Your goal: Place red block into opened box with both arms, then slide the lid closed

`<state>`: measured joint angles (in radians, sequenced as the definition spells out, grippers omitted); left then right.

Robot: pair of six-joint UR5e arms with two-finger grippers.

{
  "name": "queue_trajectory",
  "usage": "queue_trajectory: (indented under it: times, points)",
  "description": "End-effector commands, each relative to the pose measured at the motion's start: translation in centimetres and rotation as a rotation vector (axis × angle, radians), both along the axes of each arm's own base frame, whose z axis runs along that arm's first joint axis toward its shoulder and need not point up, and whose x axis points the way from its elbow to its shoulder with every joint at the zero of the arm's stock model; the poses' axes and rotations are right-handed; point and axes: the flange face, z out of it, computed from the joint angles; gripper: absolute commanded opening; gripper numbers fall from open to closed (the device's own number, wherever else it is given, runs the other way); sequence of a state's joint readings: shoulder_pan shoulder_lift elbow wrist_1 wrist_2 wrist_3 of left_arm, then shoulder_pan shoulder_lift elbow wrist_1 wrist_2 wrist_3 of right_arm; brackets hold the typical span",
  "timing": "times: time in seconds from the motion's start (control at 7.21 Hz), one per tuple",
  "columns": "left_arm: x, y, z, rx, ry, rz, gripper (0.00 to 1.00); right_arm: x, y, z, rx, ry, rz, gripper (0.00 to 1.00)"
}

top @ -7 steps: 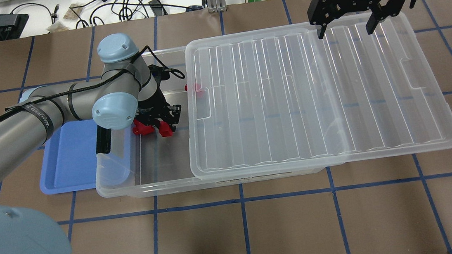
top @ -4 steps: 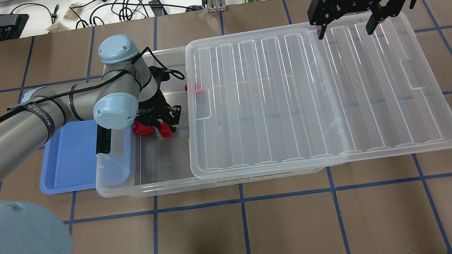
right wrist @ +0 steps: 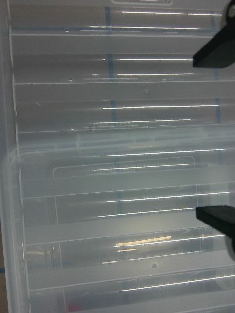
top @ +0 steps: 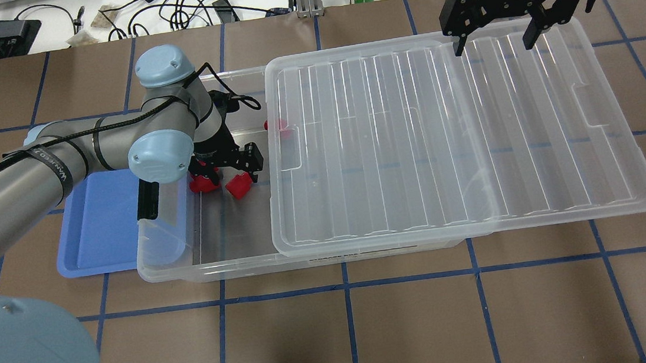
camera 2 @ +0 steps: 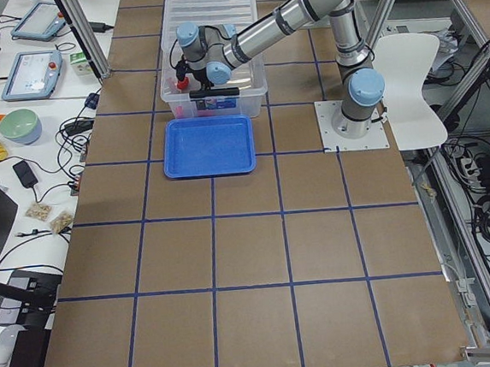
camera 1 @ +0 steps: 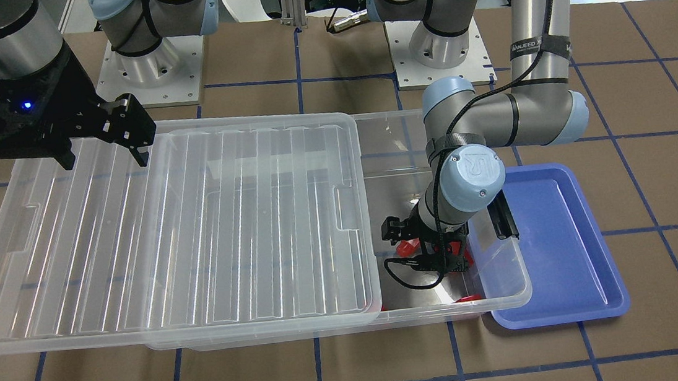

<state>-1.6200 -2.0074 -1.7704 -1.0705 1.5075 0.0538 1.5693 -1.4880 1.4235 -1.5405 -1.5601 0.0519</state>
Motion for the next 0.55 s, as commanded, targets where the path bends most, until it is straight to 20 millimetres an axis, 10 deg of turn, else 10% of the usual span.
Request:
queue_trajectory:
  times: [0.0,0.42]
  points:
    - [0.2,0.0,2.4,-0.021,-0.001,0.003,1.0,0.0,0.0,0.0,0.0,0.0,0.0,1.0]
    - [1.4,0.6,9.5,-0.02,-0.008,0.019,1.0,0.0,0.0,0.0,0.0,-0.002,0.0,1.0]
